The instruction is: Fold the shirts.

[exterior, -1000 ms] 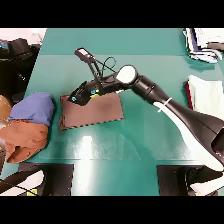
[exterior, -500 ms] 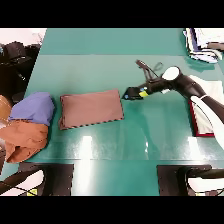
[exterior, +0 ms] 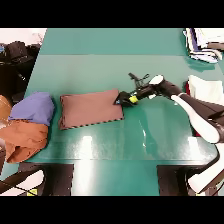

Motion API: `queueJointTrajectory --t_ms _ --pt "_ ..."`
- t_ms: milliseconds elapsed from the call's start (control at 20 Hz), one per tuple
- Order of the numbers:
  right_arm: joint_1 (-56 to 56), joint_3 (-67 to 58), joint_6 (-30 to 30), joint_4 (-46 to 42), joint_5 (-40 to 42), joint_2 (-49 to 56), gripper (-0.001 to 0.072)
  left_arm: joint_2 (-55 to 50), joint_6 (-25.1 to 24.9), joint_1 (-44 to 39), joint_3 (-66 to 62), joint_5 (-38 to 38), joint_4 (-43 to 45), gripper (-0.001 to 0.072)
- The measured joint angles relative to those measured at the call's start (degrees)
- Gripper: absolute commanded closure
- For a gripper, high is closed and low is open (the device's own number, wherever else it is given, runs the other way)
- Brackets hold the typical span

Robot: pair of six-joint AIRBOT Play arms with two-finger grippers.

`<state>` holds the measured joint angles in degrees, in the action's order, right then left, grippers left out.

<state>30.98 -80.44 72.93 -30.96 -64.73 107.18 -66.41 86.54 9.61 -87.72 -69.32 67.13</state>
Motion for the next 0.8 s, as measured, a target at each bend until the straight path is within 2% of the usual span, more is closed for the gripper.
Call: queueJointTrajectory --t_ms 50,150,350,500,800 --pt "1.3 -2.1 0.0 0.5 -0.2 1.8 0.0374 -0.1 0.0 0.0 0.2 -0.2 -0.1 0.0677" --pt "3.3 -6.2 -0.1 1.0 -0.6 4.4 0.0693 -0.1 0.0 -0.3 0.6 -0.4 -0.1 0.0677" --pt "4.0 -13.4 -1.9 1.4 -1.1 6.3 0.0695 -0.2 0.0 -4.5 1.9 -0.2 -0.1 0.0677" --pt "0.2 -17.4 -1.4 -1.2 -1.7 4.5 0.0695 -0.2 0.0 -10.0 2.4 1.7 -0.1 0.0676" --pt "-19.6 -20.1 0.2 -7.1 -2.1 -6.1 0.0695 -0.2 1.0 -19.6 2.7 5.9 -0.2 0.0676"
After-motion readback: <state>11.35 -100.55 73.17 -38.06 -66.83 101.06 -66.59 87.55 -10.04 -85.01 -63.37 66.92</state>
